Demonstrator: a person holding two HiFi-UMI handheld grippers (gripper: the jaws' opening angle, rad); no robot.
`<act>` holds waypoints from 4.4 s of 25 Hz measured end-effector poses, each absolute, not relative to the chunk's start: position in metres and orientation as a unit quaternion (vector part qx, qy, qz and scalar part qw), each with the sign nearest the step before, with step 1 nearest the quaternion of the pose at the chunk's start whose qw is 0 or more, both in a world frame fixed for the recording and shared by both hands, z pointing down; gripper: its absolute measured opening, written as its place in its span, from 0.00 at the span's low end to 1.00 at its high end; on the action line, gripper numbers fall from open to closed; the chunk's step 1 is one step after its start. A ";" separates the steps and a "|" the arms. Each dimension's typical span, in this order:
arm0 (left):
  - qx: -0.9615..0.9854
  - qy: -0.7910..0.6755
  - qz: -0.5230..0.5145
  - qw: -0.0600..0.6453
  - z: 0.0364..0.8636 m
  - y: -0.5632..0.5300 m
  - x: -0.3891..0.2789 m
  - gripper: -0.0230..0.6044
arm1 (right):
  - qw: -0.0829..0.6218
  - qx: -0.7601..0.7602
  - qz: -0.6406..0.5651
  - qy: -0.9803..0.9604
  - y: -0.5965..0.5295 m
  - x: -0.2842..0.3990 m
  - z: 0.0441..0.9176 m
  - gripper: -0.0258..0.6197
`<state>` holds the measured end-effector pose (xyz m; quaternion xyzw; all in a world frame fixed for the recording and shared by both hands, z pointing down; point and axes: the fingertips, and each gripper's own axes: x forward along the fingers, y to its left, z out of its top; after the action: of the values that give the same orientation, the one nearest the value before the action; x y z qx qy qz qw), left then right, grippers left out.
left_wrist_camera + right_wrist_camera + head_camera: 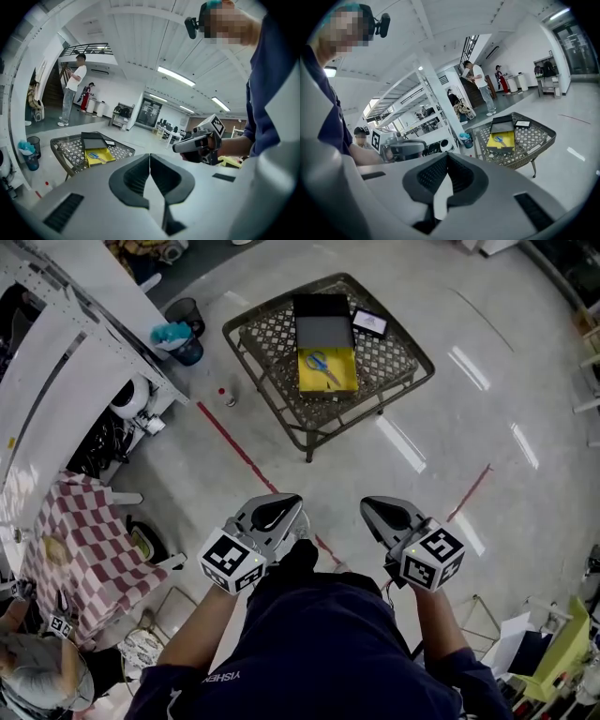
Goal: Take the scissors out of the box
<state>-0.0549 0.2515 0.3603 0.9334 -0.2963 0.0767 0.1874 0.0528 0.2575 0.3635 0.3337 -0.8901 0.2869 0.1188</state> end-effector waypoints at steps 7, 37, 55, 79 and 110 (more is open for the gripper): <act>0.932 -0.300 0.085 0.187 0.364 0.204 -0.089 0.08 | 0.127 0.359 0.288 -0.879 0.215 0.050 0.366 0.07; 0.902 -0.351 0.123 0.220 0.411 -0.022 -0.047 0.08 | 0.153 0.324 0.317 -0.878 -0.024 0.107 0.432 0.07; 0.869 -0.383 0.161 0.269 0.484 -0.109 -0.051 0.08 | 0.176 0.322 0.320 -0.873 -0.132 0.141 0.501 0.07; 0.882 -0.318 0.172 0.302 0.528 -0.114 -0.085 0.08 | 0.359 0.301 0.271 -0.841 -0.155 0.048 0.629 0.20; 0.866 -0.332 0.143 0.345 0.542 -0.102 -0.132 0.08 | 0.551 0.288 0.223 -0.751 -0.169 0.029 0.710 0.18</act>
<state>-0.1324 -0.1023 0.5417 0.8661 -0.3323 0.1432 0.3448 0.0294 -0.1688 0.7099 0.2877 -0.7511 0.2229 0.5509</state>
